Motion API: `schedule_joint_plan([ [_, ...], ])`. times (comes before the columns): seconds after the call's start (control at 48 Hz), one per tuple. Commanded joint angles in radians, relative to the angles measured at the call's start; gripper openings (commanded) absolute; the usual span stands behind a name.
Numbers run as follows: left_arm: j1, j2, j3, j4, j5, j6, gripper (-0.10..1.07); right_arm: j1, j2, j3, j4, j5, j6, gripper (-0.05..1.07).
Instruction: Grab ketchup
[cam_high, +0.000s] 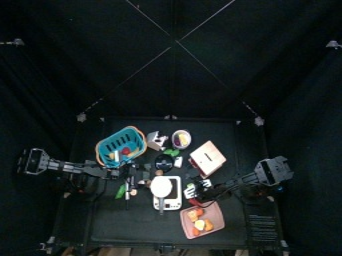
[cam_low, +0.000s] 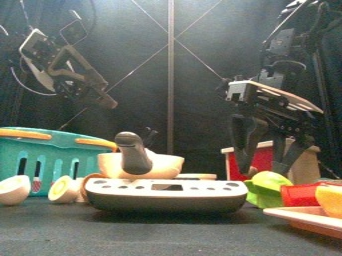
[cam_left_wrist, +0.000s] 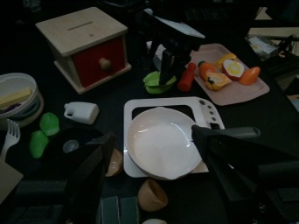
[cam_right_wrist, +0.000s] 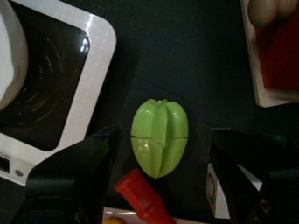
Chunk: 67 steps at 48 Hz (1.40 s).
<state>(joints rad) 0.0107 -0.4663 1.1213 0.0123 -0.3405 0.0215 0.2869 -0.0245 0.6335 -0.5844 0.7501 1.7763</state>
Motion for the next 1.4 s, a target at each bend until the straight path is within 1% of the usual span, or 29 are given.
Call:
schedule_joint_plan([
  [0.0,0.002,0.000,-0.011,-0.002,-0.011,0.000,1.02,0.015,-0.077,-0.014,-0.011,-0.002,-0.002,0.99],
  [0.104,0.002,0.000,-0.011,-0.002,-0.009,0.002,1.02,0.043,-0.103,-0.005,-0.014,0.006,-0.002,0.99],
  [0.25,0.002,0.000,-0.008,0.000,-0.011,0.002,1.02,0.115,-0.114,0.021,-0.032,0.002,-0.014,0.99],
  [0.375,0.002,0.000,-0.006,0.000,-0.011,0.002,1.02,0.172,-0.110,0.032,-0.020,-0.011,-0.095,0.99],
  [0.5,0.002,0.000,-0.006,-0.002,-0.011,0.002,1.02,0.199,-0.084,0.029,0.032,-0.018,-0.175,0.99],
  [0.604,0.002,0.000,-0.006,-0.002,-0.011,0.002,1.02,0.199,-0.061,0.031,0.095,-0.018,-0.236,0.99],
  [0.688,0.002,0.000,-0.006,-0.002,-0.011,0.002,1.02,0.198,-0.040,0.035,0.123,-0.018,-0.276,0.99],
  [0.854,0.002,0.000,-0.003,0.000,-0.009,0.002,1.02,0.195,0.000,0.032,0.138,-0.018,-0.316,0.99],
  [1.062,0.002,0.000,-0.003,0.000,-0.011,0.002,1.02,0.155,0.018,0.040,0.130,-0.026,-0.325,0.97],
  [1.188,0.003,0.000,-0.002,0.000,-0.011,0.002,1.02,0.143,0.018,0.058,0.130,-0.066,-0.325,0.95],
  [1.375,0.002,0.000,0.002,-0.002,-0.011,0.002,1.02,0.137,0.026,0.094,0.138,-0.152,-0.324,0.87],
])
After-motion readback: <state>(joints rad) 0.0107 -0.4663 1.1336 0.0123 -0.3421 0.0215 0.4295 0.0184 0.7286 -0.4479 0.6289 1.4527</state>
